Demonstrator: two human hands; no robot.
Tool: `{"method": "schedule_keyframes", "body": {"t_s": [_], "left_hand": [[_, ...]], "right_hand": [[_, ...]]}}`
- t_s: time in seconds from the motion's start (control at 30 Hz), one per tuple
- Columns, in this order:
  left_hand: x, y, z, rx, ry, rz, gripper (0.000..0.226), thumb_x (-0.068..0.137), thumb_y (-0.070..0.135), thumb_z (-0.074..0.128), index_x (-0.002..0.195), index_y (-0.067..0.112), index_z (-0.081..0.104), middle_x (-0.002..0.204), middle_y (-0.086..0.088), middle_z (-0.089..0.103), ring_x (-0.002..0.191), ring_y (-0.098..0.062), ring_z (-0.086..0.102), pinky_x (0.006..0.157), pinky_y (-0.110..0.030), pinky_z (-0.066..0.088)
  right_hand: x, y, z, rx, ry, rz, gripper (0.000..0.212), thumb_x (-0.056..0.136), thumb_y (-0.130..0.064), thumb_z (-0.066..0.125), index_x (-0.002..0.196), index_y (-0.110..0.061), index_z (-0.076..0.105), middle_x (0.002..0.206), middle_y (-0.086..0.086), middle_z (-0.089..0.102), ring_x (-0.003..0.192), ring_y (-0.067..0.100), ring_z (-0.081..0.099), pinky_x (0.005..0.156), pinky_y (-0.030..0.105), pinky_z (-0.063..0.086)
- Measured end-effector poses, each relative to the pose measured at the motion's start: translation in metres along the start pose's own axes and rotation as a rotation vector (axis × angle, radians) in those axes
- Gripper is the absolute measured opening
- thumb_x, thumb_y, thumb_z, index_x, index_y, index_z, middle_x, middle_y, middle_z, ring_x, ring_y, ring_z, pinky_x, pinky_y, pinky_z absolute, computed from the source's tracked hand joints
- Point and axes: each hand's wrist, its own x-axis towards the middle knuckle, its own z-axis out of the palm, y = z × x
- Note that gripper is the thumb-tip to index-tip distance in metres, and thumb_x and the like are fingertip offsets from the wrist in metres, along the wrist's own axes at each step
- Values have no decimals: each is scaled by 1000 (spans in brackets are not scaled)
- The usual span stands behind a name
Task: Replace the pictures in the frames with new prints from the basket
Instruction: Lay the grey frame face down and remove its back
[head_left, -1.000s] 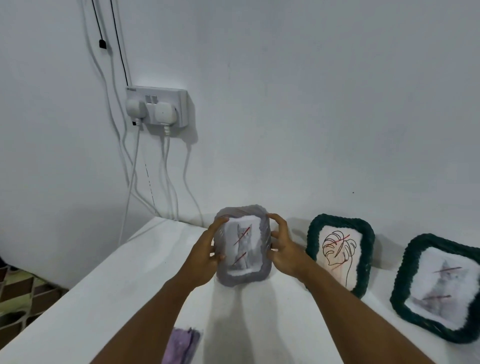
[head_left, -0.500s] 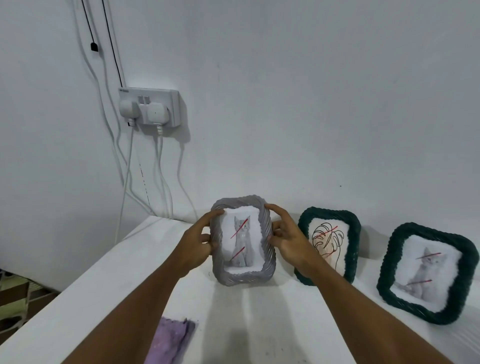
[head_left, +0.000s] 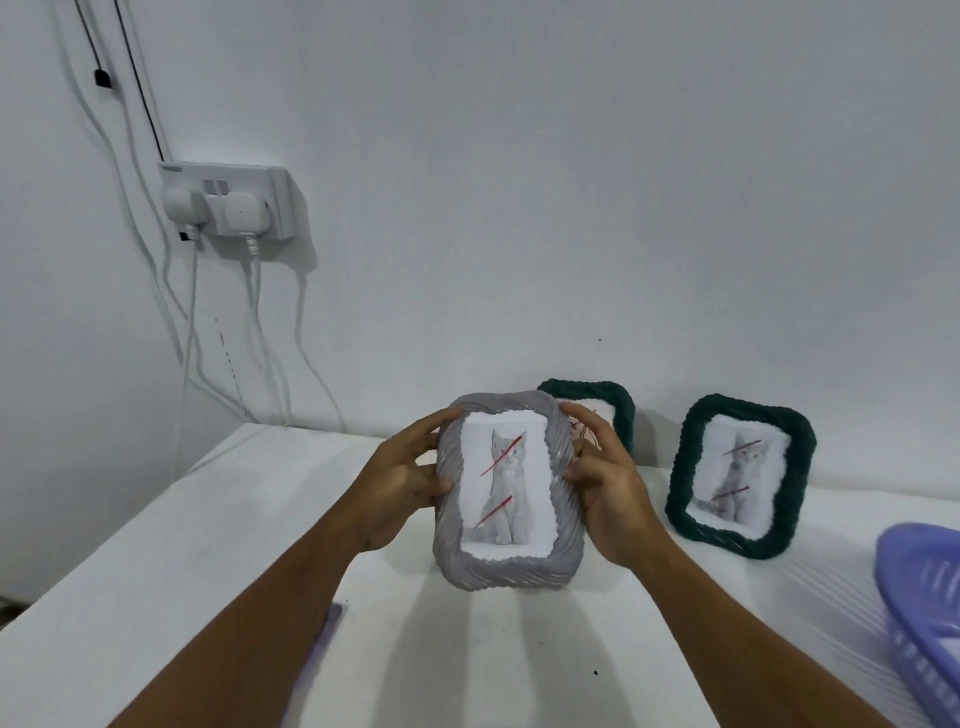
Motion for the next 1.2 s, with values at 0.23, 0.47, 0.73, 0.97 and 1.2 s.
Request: {"method": "schedule_keyframes", "body": {"t_s": [0.23, 0.47, 0.73, 0.97, 1.2], "left_hand": [[-9, -25, 28, -86, -8, -87, 73, 69, -21, 50, 124, 25, 60, 127, -10, 57, 102, -30, 59, 65, -33, 52], [-26, -45, 52, -90, 52, -192, 70, 56, -8, 51, 116, 26, 64, 122, -8, 60, 112, -34, 55, 71, -37, 51], [-35, -24, 85, 345, 32, -164, 49, 84, 4, 57, 120, 37, 56, 107, -3, 56, 98, -26, 57, 65, -31, 56], [-37, -23, 128, 282, -93, -142, 39, 92, 24, 58, 129, 33, 49, 114, -4, 59, 101, -22, 63, 81, -38, 58], [-34, -54, 135, 362, -193, -99, 24, 91, 24, 62, 114, 28, 64, 104, 0, 66, 98, -18, 65, 85, -36, 57]], "right_hand": [[-35, 5, -22, -49, 80, 70, 65, 78, 18, 31, 124, -22, 55, 73, 1, 66, 76, 16, 62, 69, 32, 51], [-68, 32, -42, -119, 155, 248, 59, 84, 10, 38, 127, -28, 54, 108, 13, 65, 102, 33, 60, 79, 39, 50], [-85, 15, -44, -1087, -31, 365, 42, 96, -30, 49, 137, -35, 41, 130, -1, 54, 109, 17, 56, 84, 23, 47], [-89, -25, -38, -839, 147, 128, 29, 93, -41, 52, 119, -30, 55, 105, -2, 64, 83, 14, 66, 59, 19, 51], [-101, -31, -61, -1037, 287, 170, 26, 92, -37, 57, 116, -29, 57, 99, -5, 65, 85, 11, 63, 68, 26, 55]]}}
